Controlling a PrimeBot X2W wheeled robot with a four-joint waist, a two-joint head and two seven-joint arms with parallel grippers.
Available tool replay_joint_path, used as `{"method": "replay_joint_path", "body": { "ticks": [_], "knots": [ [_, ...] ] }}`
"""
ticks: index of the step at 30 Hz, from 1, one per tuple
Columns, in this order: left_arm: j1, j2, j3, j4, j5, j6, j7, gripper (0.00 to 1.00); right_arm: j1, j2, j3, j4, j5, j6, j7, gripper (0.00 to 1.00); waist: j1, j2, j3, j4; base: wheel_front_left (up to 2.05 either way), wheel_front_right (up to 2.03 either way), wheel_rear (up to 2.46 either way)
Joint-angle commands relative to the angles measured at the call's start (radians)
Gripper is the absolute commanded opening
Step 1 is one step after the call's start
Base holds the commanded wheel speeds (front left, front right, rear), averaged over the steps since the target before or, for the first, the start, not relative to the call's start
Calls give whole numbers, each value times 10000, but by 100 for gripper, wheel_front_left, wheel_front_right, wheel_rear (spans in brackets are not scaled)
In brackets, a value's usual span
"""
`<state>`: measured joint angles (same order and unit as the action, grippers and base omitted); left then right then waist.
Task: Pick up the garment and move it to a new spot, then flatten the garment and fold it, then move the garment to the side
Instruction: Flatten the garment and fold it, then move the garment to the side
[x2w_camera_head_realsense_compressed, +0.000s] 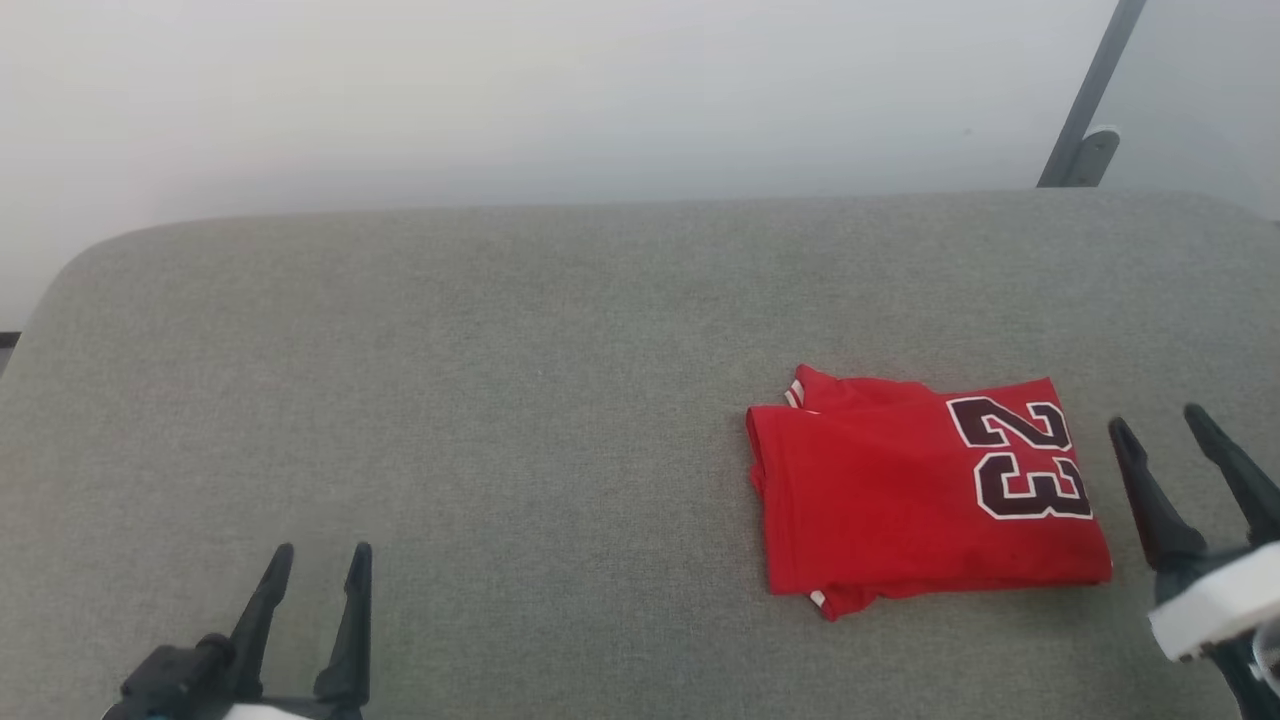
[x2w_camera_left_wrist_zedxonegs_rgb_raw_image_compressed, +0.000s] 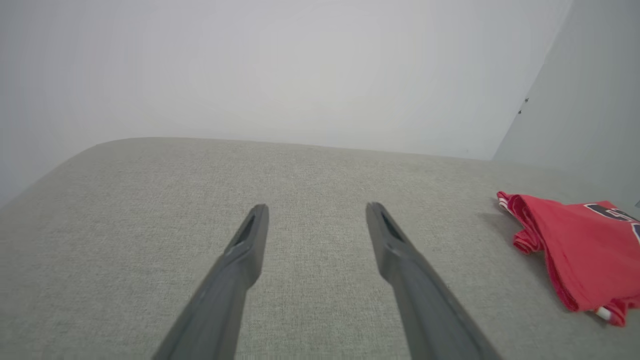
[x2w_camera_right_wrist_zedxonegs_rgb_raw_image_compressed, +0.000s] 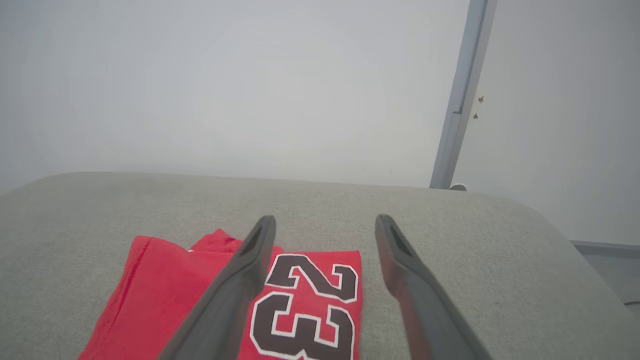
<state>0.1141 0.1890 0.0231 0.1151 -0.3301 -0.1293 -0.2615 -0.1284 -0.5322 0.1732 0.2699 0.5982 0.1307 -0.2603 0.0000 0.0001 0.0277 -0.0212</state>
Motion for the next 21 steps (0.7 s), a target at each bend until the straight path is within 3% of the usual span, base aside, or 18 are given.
{"method": "replay_joint_path", "body": {
  "ticks": [1,9,21],
  "knots": [
    [118,-11,51,-95,168,-16,-46,100,167,66,-108,-88,-86,1,-50,100,0,-1,36,31,0,0,0],
    [840,-420,426,-905,456,-16,-46,100,1301,441,-1253,-1075,-530,1,52,100,0,-1,191,169,0,0,0],
    [463,-472,362,-987,489,-16,-46,100,1467,790,-1610,-1636,-721,2,552,100,0,-1,415,202,0,0,0]
  ]
}}
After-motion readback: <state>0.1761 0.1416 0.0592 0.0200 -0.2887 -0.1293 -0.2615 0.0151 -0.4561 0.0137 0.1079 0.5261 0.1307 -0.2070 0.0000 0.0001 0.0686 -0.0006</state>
